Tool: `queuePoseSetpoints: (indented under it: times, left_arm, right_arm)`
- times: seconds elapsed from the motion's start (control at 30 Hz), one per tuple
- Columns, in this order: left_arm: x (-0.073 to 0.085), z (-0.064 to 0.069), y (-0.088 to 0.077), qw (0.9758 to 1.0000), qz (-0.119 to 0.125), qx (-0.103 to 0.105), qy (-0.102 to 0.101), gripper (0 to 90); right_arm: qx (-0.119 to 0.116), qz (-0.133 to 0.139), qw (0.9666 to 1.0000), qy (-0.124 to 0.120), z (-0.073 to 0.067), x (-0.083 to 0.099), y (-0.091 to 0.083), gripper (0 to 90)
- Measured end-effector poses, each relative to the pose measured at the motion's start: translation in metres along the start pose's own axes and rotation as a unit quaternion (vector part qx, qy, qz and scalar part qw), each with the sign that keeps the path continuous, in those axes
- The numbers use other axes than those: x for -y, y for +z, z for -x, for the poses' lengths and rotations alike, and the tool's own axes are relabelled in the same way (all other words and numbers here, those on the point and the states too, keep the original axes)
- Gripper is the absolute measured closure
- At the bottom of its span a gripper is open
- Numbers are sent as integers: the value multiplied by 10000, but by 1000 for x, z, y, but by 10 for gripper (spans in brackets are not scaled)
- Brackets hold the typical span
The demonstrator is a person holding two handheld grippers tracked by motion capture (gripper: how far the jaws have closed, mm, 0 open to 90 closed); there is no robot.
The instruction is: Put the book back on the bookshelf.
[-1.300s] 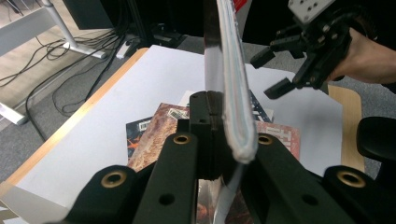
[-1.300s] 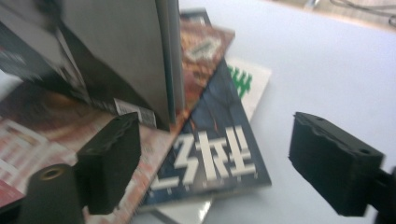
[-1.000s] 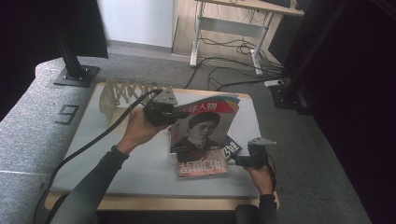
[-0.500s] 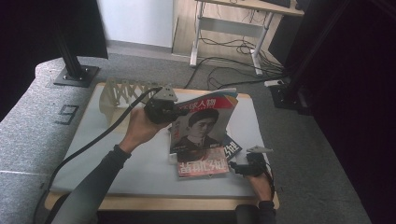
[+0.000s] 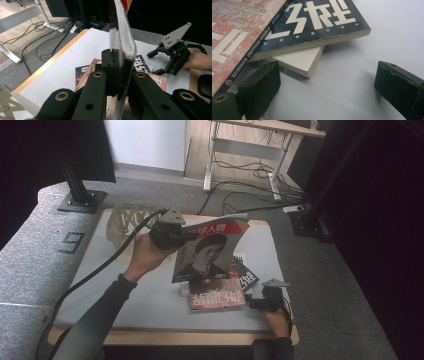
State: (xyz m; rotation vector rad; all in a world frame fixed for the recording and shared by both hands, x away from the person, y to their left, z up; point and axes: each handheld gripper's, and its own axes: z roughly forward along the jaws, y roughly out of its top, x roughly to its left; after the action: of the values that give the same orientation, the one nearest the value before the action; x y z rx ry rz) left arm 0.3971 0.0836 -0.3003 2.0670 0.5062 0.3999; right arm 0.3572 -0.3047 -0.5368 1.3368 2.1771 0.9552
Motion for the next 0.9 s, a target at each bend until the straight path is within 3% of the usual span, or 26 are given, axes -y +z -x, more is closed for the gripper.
queuePoseSetpoints:
  times: [0.3,0.6,0.9]
  left_arm:
    - [2,-7,-15,9997,88,-37,-219,869]
    - [8,-14,-32,9993,21,-187,-325,870]
    - [17,-23,-62,9978,46,-477,-449,871]
  right_arm:
    - [-4,2,10000,5,0,0,0,60]
    - [-1,3,10000,7,0,0,0,60]
    - [-3,-1,10000,13,0,0,0,60]
